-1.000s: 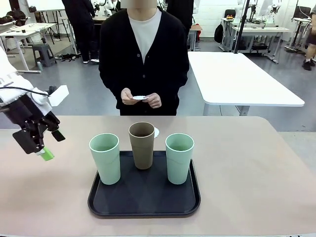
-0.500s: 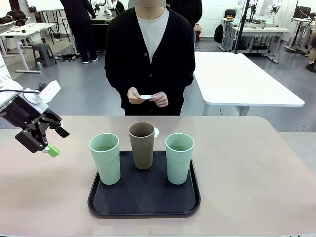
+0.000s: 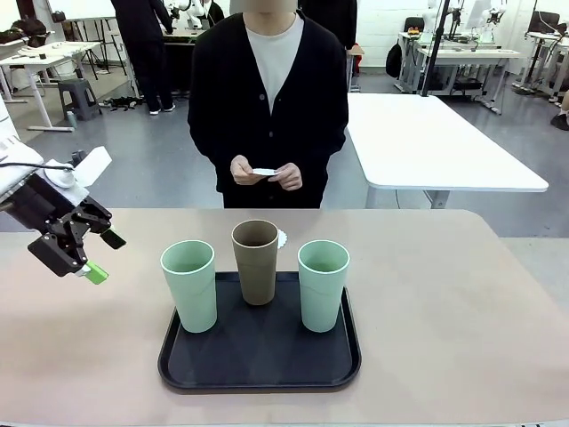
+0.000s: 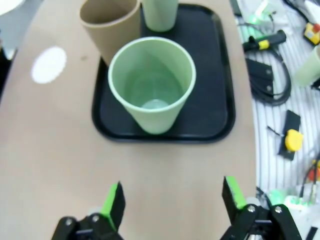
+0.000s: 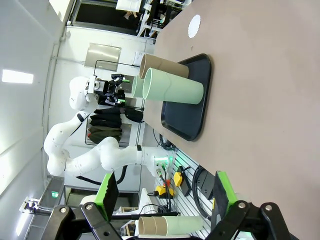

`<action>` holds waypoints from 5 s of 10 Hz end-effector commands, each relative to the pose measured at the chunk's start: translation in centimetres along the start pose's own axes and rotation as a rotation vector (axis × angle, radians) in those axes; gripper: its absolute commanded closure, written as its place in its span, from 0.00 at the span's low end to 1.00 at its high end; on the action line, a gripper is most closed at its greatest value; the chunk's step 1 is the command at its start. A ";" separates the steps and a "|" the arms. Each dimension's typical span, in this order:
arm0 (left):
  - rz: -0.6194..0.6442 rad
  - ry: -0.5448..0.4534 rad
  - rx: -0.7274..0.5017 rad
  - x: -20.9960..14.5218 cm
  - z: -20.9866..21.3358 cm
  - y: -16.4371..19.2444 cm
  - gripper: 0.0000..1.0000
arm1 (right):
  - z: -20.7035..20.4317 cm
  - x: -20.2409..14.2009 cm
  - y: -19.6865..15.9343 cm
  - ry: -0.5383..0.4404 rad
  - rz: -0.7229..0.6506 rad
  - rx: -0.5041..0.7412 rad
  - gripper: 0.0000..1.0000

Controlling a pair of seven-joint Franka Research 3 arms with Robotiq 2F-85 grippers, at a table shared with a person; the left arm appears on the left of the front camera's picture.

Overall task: Place coasters on the table and set cups on them.
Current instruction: Pick up one Reusable plastic cup and place it on a coaster set by the human.

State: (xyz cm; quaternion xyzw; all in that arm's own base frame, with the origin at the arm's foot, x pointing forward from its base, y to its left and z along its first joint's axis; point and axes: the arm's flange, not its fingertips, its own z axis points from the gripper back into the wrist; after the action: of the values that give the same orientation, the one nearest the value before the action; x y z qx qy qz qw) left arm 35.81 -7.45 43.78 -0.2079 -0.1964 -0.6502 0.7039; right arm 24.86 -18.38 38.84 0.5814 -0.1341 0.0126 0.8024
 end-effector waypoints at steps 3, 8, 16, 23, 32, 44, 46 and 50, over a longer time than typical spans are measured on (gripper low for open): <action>0.055 -0.264 0.024 -3.5 -3.9 2.8 0.00 | 0.0 0.1 0.0 -0.008 0.011 0.009 0.00; -0.147 -0.544 0.009 -7.0 -5.7 1.9 0.00 | 0.0 0.1 0.0 -0.008 0.011 0.009 0.00; -0.174 -0.538 0.016 -7.3 -5.4 3.0 0.00 | 0.0 0.1 0.0 -0.008 0.011 0.009 0.00; -0.182 -0.563 0.021 -8.0 -8.0 3.2 0.00 | 0.0 0.1 0.0 -0.008 0.011 0.009 0.00; -0.139 -0.707 -0.037 -10.5 -14.2 4.2 0.00 | 0.0 0.1 0.0 -0.008 0.011 0.009 0.00; -0.184 -0.768 -0.087 -7.5 -17.3 5.2 0.00 | 0.0 0.1 0.0 -0.008 0.011 0.009 0.00; -0.196 -0.767 -0.100 -6.7 -17.9 5.0 0.00 | 0.0 0.1 0.0 -0.008 0.011 0.009 0.00; -0.224 -0.782 -0.111 -5.6 -19.2 4.9 0.00 | 0.0 0.1 0.0 -0.008 0.011 0.009 0.00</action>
State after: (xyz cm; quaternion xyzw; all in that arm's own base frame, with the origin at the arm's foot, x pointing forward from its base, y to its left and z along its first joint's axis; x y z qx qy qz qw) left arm 40.32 -12.33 25.29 -0.4658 -0.4063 -0.5975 0.5108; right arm 24.85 -18.39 38.84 0.5813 -0.1342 0.0124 0.8025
